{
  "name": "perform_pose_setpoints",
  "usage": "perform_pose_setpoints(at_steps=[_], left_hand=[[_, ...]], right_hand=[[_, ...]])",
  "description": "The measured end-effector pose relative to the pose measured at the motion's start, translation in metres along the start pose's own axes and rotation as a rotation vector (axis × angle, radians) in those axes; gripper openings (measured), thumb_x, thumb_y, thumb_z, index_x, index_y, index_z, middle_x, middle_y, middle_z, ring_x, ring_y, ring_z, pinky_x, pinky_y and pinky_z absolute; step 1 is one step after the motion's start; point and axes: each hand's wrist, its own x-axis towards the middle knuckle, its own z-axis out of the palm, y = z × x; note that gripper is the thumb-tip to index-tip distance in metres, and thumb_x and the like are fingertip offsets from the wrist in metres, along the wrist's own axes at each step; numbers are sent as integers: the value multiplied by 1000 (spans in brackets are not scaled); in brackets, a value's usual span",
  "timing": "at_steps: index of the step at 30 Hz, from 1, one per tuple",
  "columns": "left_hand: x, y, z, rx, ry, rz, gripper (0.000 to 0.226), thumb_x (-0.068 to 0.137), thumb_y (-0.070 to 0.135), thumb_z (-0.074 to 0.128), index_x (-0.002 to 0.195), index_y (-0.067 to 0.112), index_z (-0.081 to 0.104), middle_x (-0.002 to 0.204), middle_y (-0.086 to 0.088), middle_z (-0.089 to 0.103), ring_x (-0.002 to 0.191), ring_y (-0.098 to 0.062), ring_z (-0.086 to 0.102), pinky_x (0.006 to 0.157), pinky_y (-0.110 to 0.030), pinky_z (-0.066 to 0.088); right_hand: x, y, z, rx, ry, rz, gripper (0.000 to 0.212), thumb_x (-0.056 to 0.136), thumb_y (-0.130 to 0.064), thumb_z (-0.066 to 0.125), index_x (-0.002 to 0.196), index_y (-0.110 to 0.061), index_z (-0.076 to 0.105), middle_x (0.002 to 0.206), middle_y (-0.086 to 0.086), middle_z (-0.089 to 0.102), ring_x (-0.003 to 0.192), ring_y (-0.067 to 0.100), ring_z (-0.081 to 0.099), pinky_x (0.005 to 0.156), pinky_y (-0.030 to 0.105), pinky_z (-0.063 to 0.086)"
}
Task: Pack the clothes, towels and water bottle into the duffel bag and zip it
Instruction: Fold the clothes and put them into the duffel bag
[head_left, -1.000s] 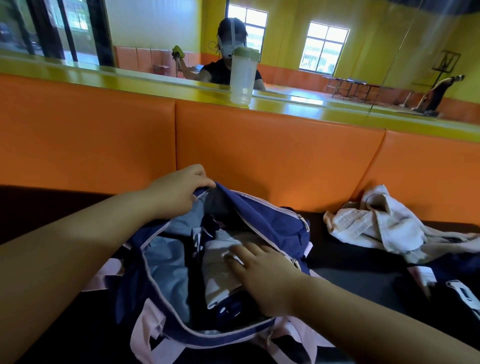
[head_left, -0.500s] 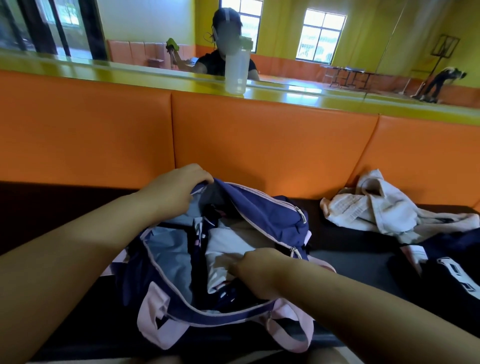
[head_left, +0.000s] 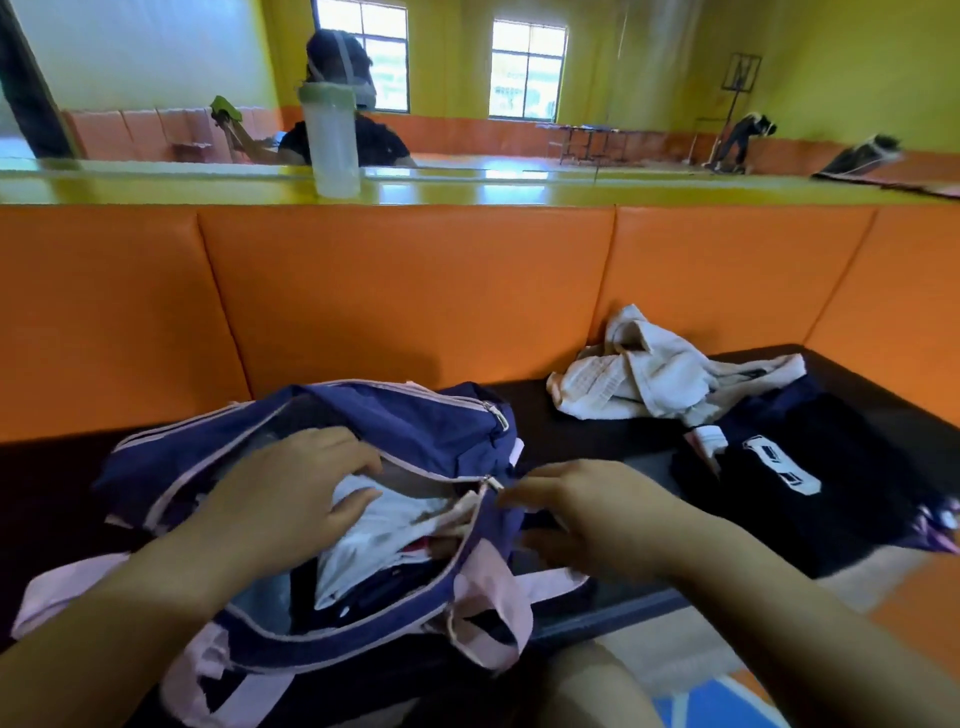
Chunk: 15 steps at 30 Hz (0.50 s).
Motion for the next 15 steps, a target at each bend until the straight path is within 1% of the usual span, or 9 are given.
perform_pose_setpoints(at_steps=[2, 4, 5, 7, 9, 10, 12, 14, 15], left_hand=[[8, 19, 14, 5, -31, 29, 12, 85, 43, 59, 92, 35, 64, 88, 21, 58, 86, -8, 59, 63, -24, 45], [17, 38, 30, -28, -68, 49, 23, 81, 51, 47, 87, 35, 63, 83, 20, 59, 79, -8, 60, 58, -24, 44], [23, 50, 38, -38, -88, 74, 26, 79, 53, 43, 84, 36, 61, 78, 21, 57, 74, -8, 60, 54, -25, 44], [36, 75, 57, -64, -108, 157, 23, 77, 52, 42, 80, 35, 58, 71, 24, 48, 67, -9, 60, 49, -22, 41], [50, 101, 76, -94, -126, 199, 22, 76, 51, 45, 79, 35, 59, 71, 24, 51, 66, -8, 61, 49, -23, 44], [58, 113, 86, -111, -143, 208, 22, 76, 51, 44, 79, 36, 59, 72, 25, 52, 67, -6, 60, 50, -23, 45], [75, 137, 108, -145, -211, 214, 26, 77, 53, 41, 80, 35, 59, 74, 26, 51, 73, -3, 57, 58, -24, 46], [93, 159, 132, -169, -246, 238, 35, 78, 57, 36, 82, 33, 61, 81, 17, 59, 80, -7, 59, 65, -30, 50], [103, 171, 141, -170, -264, 254, 38, 78, 57, 34, 86, 33, 62, 86, 14, 61, 85, -11, 60, 68, -32, 51]], right_hand=[[-27, 21, -4, 10, 1, 104, 39, 89, -40, 57, 128, -35, 52, 127, -11, 59, 112, 12, 56, 89, 36, 48], [-57, 45, -4, -4, -15, 236, 43, 91, -43, 55, 132, -36, 48, 134, -11, 54, 119, 11, 52, 95, 33, 45], [-72, 58, -2, -9, -24, 302, 45, 91, -43, 55, 134, -36, 46, 135, -10, 53, 119, 11, 52, 96, 32, 45], [-102, 85, 5, -16, -43, 421, 47, 91, -43, 55, 136, -35, 43, 134, -10, 53, 115, 10, 54, 94, 28, 47], [-129, 112, 12, -40, -63, 516, 47, 91, -43, 54, 136, -33, 43, 131, -9, 55, 112, 10, 55, 91, 27, 49], [-141, 125, 14, -50, -79, 559, 46, 92, -43, 54, 135, -32, 43, 129, -8, 56, 111, 11, 55, 90, 28, 50], [-162, 150, 19, -87, -108, 639, 47, 92, -46, 53, 135, -31, 43, 128, -6, 57, 110, 14, 56, 87, 31, 51], [-177, 174, 25, -127, -117, 711, 50, 92, -48, 51, 137, -28, 41, 128, -4, 56, 110, 16, 56, 86, 33, 52], [-182, 185, 28, -133, -109, 746, 53, 91, -49, 51, 138, -26, 39, 129, -3, 55, 110, 17, 56, 86, 33, 52]])
